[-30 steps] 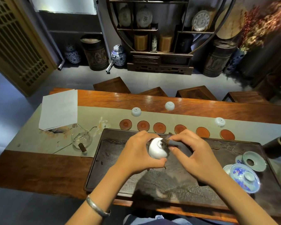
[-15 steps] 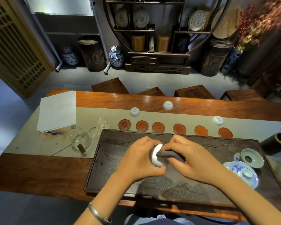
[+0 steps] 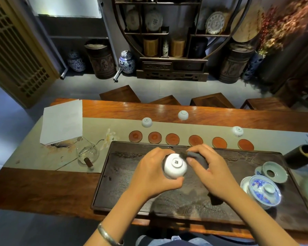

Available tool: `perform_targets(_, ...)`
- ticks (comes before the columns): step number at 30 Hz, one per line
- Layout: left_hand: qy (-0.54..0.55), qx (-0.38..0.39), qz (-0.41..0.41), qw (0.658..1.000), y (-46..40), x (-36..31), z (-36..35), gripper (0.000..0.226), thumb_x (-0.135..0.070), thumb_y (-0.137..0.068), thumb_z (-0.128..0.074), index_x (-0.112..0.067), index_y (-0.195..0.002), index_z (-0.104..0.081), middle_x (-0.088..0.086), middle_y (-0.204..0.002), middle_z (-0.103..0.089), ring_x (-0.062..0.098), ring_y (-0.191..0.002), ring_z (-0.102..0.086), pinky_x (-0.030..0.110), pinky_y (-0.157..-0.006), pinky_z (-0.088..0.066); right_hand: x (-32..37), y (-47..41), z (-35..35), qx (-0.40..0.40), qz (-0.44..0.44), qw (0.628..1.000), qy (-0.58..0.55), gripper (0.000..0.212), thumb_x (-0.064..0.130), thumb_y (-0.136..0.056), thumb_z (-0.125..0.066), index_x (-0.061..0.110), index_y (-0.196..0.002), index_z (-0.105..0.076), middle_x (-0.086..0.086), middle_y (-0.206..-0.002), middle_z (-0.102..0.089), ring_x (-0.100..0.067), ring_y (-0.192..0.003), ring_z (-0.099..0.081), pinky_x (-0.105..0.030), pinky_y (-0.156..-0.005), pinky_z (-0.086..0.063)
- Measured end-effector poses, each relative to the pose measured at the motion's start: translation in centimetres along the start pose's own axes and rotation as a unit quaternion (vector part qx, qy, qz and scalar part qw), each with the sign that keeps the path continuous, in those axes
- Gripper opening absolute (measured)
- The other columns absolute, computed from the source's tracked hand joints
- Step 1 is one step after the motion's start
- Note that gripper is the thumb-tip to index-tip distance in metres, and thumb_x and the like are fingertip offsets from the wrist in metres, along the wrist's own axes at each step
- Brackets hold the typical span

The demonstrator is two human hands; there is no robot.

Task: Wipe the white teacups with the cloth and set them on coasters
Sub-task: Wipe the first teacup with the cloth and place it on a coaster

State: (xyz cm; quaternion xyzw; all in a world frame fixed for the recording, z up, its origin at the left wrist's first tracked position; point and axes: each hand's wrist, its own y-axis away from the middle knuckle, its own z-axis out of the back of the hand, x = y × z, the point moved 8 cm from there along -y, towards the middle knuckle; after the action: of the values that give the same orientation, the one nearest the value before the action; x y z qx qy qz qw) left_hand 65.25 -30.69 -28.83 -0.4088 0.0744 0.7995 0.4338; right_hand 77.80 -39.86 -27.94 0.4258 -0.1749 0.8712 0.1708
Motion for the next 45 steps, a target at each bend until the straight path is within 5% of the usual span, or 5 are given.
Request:
perform_targets(9,0.029,-0.002,-0.003,1.000,-0.1,-1.1,-0.3,0.059,-0.039,-0.060,-0.082,-0.025,-0.114,-0.062,-0.011,-0.104,-0.063,0.004,-0.098,-0.057,0.019,-0.084,-0.046,-7.6,5.4,-10.1,0.091,-0.518,0.714,-0.463,0.029,0.011,-0.096,-0.040,0.000,-0.075,-0.057,-0.010,-0.062,-0.044,-0.014,-0.050,-0.037,-0.019,-0.030,-0.032)
perform_targets(14,0.009,0.001,0.002,1.000,-0.1,-0.4,0.2,0.059,-0.044,-0.062,-0.077,-0.024,-0.115,-0.061,-0.010,-0.102,-0.061,0.005,-0.097,-0.056,0.018,-0.083,-0.046,-6.8,4.2,-8.5,0.144,-0.403,0.801,-0.418,0.017,0.018,-0.091,-0.047,0.005,-0.093,-0.058,-0.006,-0.072,-0.054,-0.017,-0.058,-0.048,-0.027,-0.049,-0.041)
perform_targets(27,0.038,0.048,0.049,0.997,0.4,0.7,-1.0,0.052,-0.052,-0.063,-0.076,-0.030,-0.108,-0.061,-0.018,-0.101,-0.064,0.002,-0.097,-0.059,0.023,-0.083,-0.049,-5.8,2.9,-6.5,0.110,-0.308,0.794,-0.512,0.021,0.019,-0.067,-0.070,0.010,-0.085,-0.075,-0.008,-0.067,-0.062,-0.010,-0.050,-0.051,-0.019,-0.039,-0.035)
perform_targets(34,0.054,0.104,-0.024,0.993,0.0,-1.2,-0.1,0.071,-0.054,-0.069,-0.079,-0.033,-0.131,-0.052,-0.022,-0.122,-0.058,0.000,-0.117,-0.054,0.016,-0.098,-0.042,-4.8,1.5,-5.0,0.143,-0.290,0.702,-0.635,0.049,0.022,-0.046,-0.090,0.002,-0.089,-0.074,-0.013,-0.075,-0.068,-0.012,-0.047,-0.049,-0.017,-0.037,-0.034)
perform_targets(45,0.111,0.125,-0.077,0.983,-0.6,-2.6,0.5,0.067,-0.036,-0.071,-0.084,-0.036,-0.131,-0.054,-0.018,-0.121,-0.062,0.009,-0.117,-0.057,0.021,-0.097,-0.044,-4.8,1.1,-5.5,0.197,-0.289,0.740,-0.574,0.046,0.036,-0.042,-0.090,0.012,-0.080,-0.077,-0.005,-0.073,-0.072,-0.015,-0.061,-0.059,-0.022,-0.061,-0.036)
